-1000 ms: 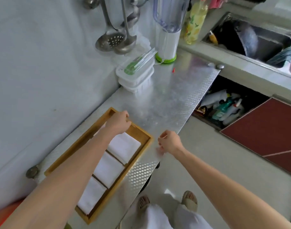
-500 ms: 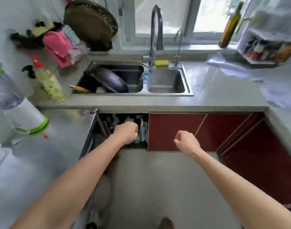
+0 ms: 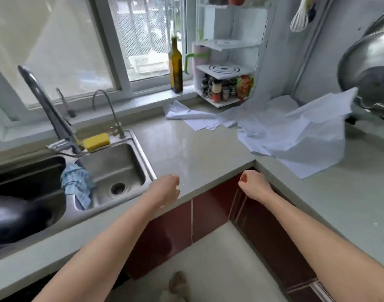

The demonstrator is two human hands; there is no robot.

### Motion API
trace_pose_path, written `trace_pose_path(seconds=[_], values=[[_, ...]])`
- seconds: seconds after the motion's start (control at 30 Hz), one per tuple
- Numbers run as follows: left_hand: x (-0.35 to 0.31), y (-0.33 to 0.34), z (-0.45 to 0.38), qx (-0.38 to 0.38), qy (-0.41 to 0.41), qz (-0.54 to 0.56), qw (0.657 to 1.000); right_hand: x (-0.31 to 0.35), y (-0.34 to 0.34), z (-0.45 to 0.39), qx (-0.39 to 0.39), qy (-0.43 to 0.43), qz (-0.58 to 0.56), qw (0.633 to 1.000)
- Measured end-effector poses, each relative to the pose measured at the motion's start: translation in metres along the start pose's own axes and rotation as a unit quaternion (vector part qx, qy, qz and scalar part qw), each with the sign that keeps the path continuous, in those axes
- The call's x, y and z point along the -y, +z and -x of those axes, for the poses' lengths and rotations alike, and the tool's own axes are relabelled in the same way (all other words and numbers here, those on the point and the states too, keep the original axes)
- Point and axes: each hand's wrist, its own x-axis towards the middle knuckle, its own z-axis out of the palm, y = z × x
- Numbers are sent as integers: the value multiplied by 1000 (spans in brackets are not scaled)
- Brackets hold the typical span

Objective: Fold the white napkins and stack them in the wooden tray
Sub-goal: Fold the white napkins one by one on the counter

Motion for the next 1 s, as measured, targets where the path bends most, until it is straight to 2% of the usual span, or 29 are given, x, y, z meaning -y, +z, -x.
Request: trace_pose_path(seconds=[0.13, 0.27, 0.53, 0.7, 0.8, 0.87, 1.0], values=[[9, -19, -95, 17, 31, 13, 999, 9, -19, -70, -11, 23, 22, 999], [24, -35, -170, -8, 42, 27, 999, 30, -26, -139, -22, 16, 13, 1000], [39, -35, -276, 38, -3, 23, 999, 46, 6, -267, 72, -10, 41, 997], [38, -32, -329, 54, -84, 43, 994, 55, 13, -365, 126, -130, 163, 970], [34, -33, -351, 70, -128, 44, 988, 66, 18, -416, 93, -270, 290, 914], [31, -32, -362, 66, -147, 46, 986, 78, 27, -445, 72, -351, 326, 875], [28, -26, -369, 58, -180, 43, 981, 100, 50, -478, 89, -402, 347, 843]])
